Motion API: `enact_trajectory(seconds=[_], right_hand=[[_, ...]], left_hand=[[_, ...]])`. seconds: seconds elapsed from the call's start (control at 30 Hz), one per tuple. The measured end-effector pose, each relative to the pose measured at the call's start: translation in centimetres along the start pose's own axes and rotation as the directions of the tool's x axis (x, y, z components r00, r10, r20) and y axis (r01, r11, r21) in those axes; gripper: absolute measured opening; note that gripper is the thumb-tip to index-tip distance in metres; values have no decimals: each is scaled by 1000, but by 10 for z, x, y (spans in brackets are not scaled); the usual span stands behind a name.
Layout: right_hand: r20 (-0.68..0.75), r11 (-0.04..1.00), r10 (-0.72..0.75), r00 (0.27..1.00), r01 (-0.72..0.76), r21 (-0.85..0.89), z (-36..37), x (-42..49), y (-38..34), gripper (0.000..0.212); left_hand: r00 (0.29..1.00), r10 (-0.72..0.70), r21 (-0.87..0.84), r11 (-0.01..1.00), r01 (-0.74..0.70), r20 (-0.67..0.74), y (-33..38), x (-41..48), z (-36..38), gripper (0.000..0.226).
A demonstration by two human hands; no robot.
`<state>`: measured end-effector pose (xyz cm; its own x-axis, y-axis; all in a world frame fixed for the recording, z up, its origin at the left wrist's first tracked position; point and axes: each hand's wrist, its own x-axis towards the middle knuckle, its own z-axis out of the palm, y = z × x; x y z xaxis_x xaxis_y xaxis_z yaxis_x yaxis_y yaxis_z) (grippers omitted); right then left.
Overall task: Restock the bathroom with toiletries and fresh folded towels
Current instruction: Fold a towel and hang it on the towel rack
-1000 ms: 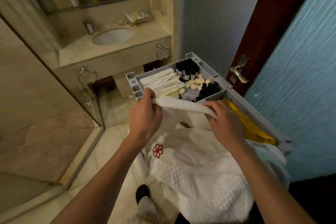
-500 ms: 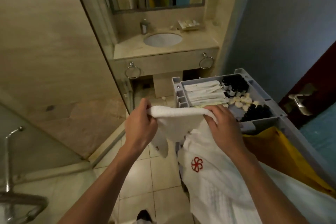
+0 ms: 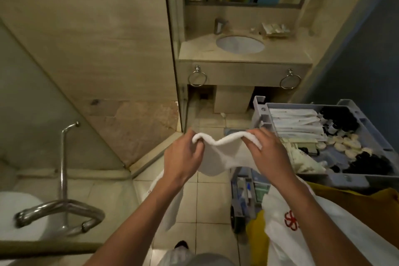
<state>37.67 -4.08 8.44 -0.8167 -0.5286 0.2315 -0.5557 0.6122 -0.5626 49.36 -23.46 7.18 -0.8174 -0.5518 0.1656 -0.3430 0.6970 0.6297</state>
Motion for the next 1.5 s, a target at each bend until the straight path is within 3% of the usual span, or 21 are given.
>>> enact_trajectory(seconds=[0.3,0.63,0.77,1.0,1.3,1.5], right_hand=[[152,982,-46,987,16,190,68,32,-68,35],[345,943,-277,897,184,277,117,50,-98,27],[437,911,-366,822,222,347,134,54,-104,29],[525,821,-547,652,295,489,160,44,-132,27],[541,694,-718,437,391,605,172,5,-189,23],[543,669,-743,391,450,591,182,-22,-223,41]], left_hand=[[989,-120,7,993,121,-80,-75,-2,-36,19],[916,-359,6,931,366,-176,-110,-41,-51,24],[846,-464,-28,880,474,-263,-100,-65,-54,15],[699,-580,-112,797,594,-417,-79,-117,-59,18],[422,-711,-266,638,722,-562,-80,-179,-88,10],[350,-720,-318,616,720,-600,-93,-205,-108,44]])
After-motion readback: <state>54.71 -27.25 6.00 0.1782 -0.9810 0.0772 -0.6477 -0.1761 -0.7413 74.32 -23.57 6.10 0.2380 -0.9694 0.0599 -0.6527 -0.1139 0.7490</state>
